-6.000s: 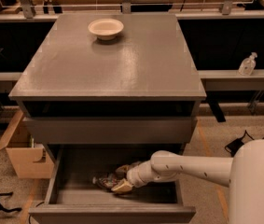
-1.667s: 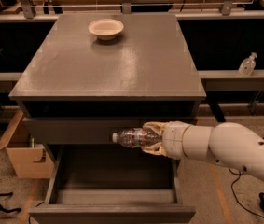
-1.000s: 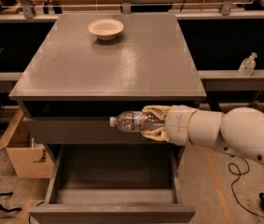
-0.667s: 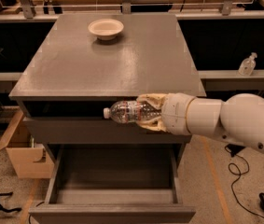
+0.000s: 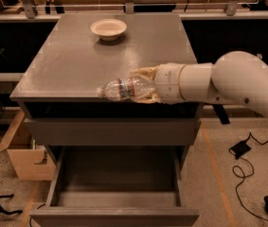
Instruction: Pick water bottle from middle drawer and place on counter
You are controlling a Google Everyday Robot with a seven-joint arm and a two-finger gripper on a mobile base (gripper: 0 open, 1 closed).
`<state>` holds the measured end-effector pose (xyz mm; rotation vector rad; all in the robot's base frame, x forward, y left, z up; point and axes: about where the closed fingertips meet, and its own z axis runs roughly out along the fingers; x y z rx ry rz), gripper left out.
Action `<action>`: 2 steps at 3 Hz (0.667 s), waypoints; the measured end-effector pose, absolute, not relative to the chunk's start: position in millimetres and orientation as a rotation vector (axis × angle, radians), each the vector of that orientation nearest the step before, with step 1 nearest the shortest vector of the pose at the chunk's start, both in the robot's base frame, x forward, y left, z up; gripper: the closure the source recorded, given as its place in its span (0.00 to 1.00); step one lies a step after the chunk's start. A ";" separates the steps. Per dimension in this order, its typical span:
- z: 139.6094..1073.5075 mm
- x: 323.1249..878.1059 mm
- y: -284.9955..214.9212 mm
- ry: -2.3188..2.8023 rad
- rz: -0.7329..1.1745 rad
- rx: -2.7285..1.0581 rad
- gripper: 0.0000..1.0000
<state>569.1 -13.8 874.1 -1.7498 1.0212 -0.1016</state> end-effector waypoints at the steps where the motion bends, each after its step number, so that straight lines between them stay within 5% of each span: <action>1: 884.2 602.4 6.4 1.001 -0.060 -1.807 1.00; 2: 888.4 635.2 24.8 1.022 0.009 -1.858 1.00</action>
Offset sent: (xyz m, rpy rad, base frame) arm 0.1127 0.0651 0.0229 -0.0793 0.2080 0.1248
